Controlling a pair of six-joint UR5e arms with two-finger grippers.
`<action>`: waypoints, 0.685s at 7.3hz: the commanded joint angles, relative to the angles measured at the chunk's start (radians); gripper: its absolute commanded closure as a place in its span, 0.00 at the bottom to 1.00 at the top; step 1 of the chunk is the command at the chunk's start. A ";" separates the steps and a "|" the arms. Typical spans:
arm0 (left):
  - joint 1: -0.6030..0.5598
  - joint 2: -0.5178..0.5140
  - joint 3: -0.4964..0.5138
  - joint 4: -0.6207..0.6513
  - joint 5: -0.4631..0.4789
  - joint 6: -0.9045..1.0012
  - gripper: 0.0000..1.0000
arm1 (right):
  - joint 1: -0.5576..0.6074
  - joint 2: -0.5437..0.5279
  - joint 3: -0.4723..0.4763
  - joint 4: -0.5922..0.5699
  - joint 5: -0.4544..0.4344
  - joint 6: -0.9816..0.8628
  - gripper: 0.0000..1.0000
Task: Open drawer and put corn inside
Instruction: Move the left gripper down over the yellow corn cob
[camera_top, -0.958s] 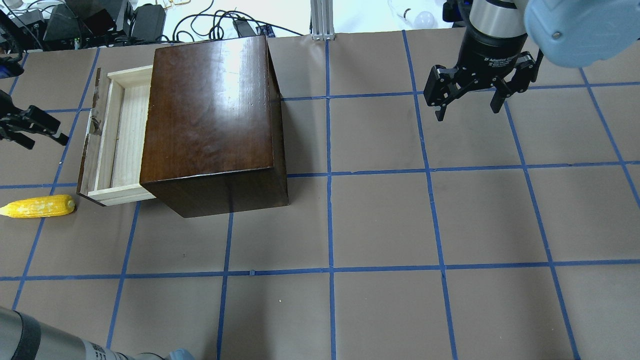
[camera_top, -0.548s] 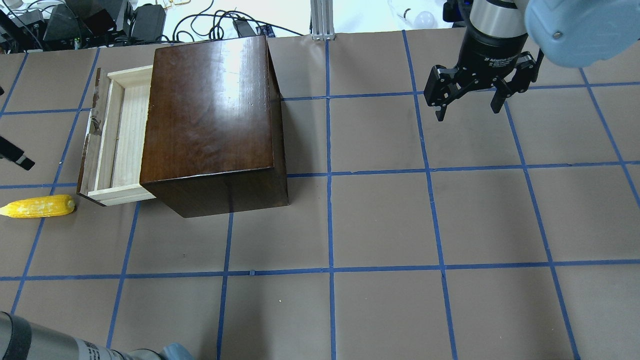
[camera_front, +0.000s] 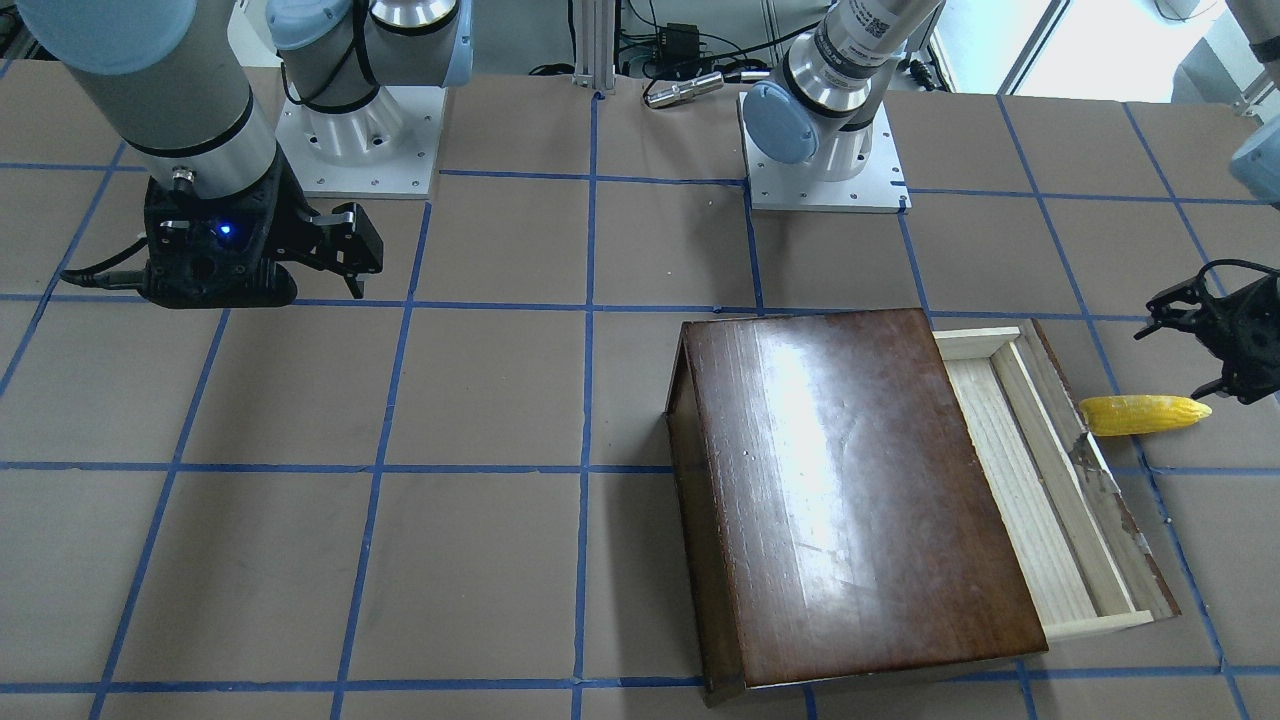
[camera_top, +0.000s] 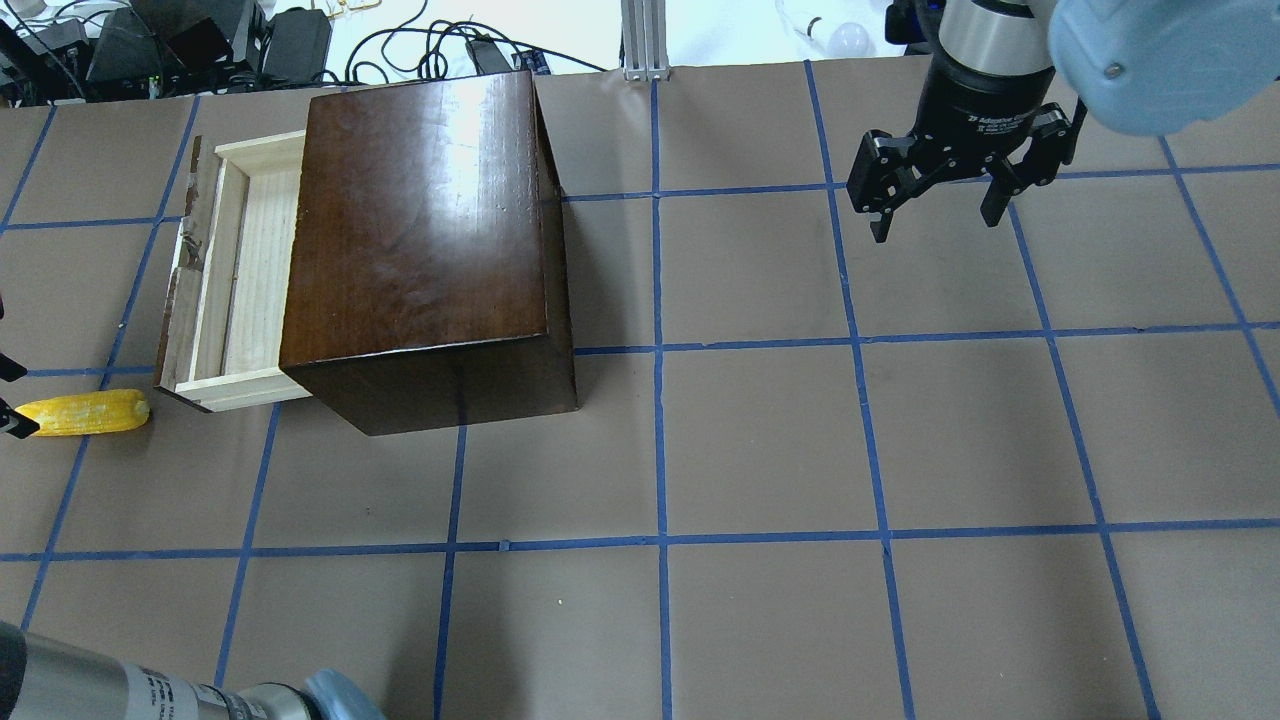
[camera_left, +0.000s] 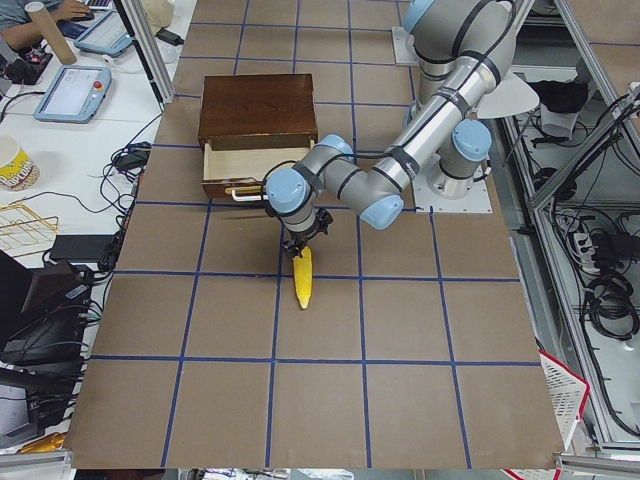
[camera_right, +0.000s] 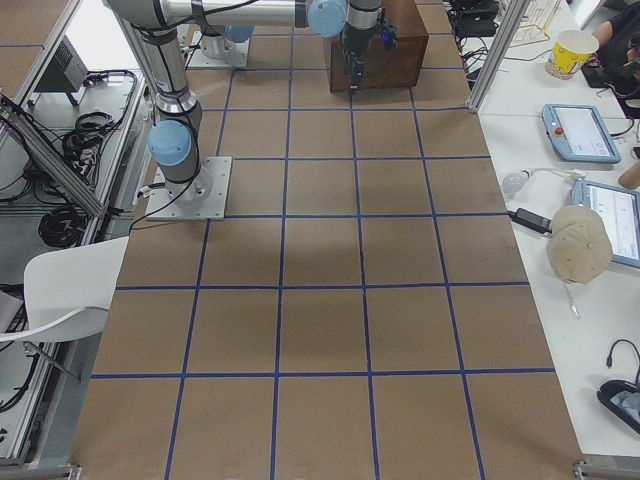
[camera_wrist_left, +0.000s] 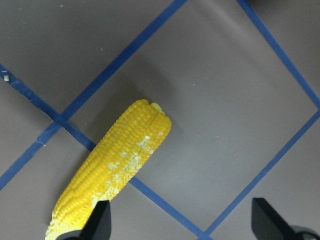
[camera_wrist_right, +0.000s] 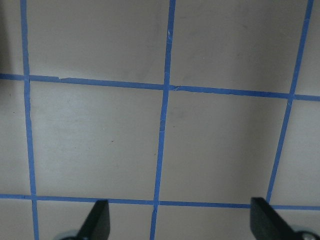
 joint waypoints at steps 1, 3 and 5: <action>-0.005 -0.013 -0.072 0.153 -0.005 0.198 0.00 | -0.001 0.001 0.000 -0.001 0.000 0.000 0.00; -0.016 -0.019 -0.098 0.164 -0.011 0.279 0.00 | -0.001 -0.001 0.000 -0.001 0.000 0.000 0.00; -0.019 -0.042 -0.104 0.220 -0.017 0.318 0.00 | -0.001 -0.001 0.000 -0.001 0.000 0.000 0.00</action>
